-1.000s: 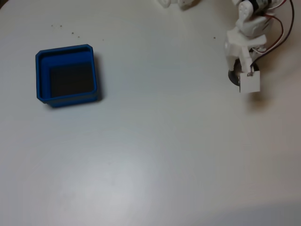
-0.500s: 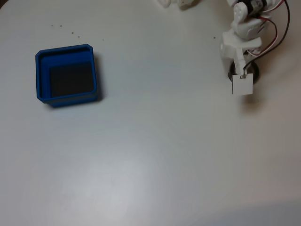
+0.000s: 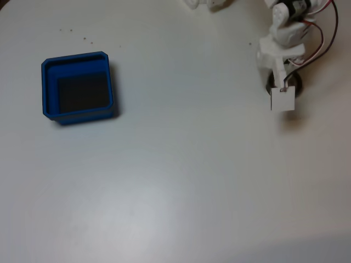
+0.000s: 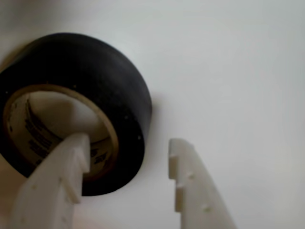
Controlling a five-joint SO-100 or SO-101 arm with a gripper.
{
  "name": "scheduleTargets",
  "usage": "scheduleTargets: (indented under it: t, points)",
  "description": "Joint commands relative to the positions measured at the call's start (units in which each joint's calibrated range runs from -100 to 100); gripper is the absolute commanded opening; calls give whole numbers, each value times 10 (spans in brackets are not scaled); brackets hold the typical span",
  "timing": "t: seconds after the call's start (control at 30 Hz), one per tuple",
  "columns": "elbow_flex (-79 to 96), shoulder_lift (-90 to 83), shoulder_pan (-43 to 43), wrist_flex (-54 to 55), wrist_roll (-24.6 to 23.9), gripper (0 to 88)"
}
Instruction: Pick the black tape roll and drop it in the blue box
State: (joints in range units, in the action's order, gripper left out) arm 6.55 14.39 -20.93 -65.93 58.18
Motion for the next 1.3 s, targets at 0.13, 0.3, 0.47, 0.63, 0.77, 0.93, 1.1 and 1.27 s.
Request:
scheduleTargets:
  t: [0.13,0.3,0.47,0.63,0.77,0.93,1.1,1.27]
  points:
    - [-35,19,0,1,3,153]
    - [-35,21,0,1,2,153]
    - [-30,30,-2,2,0,153]
    - [-30,57,-2,2,-1,153]
    - [-30,58,-2,3,-2,153]
    - [-29,58,-2,2,-4,151]
    - [-29,61,-3,1,-4,132]
    - [-33,78,-4,-3,-4,0]
